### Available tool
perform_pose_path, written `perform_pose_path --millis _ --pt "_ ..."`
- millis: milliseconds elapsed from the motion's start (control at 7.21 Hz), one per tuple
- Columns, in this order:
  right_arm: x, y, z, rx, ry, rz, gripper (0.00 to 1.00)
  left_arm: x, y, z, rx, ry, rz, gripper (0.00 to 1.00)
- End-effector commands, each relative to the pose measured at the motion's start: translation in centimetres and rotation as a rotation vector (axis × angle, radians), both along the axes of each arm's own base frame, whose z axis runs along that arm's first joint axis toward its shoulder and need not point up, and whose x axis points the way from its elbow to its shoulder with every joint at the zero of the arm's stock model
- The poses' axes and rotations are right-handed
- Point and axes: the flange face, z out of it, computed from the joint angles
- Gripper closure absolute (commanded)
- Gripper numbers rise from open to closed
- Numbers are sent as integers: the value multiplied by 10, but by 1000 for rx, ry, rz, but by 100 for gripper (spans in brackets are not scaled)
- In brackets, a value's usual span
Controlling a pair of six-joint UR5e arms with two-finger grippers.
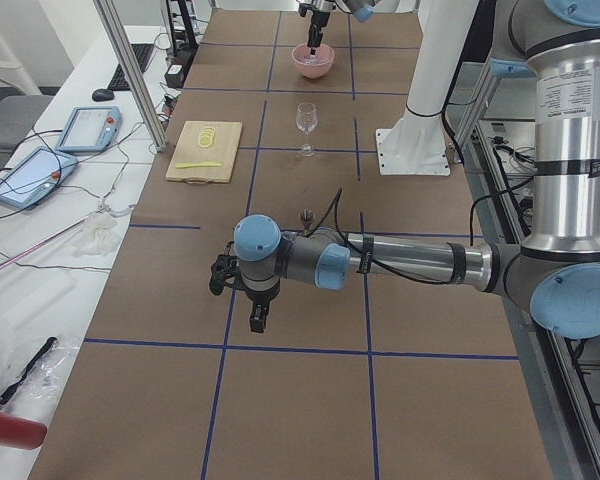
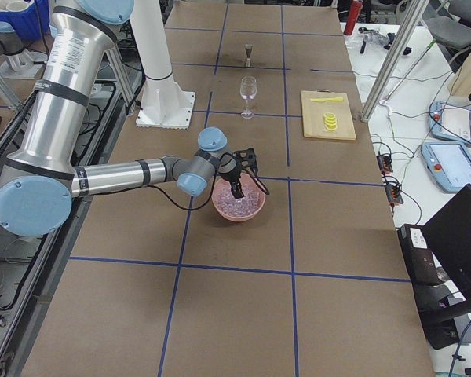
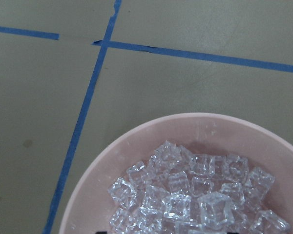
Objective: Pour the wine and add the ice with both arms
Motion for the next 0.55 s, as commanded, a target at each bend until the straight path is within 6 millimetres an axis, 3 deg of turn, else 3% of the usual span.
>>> perform_pose_path --millis 0,277,416 --pt "-2 9 20 -12 44 -10 18 0 0 -1 3 0 -1 0" --pt "-1 11 29 -24 59 -13 19 0 0 -3 6 0 1 0" --pt "-4 11 35 -31 67 -19 32 0 0 -2 5 0 1 0"
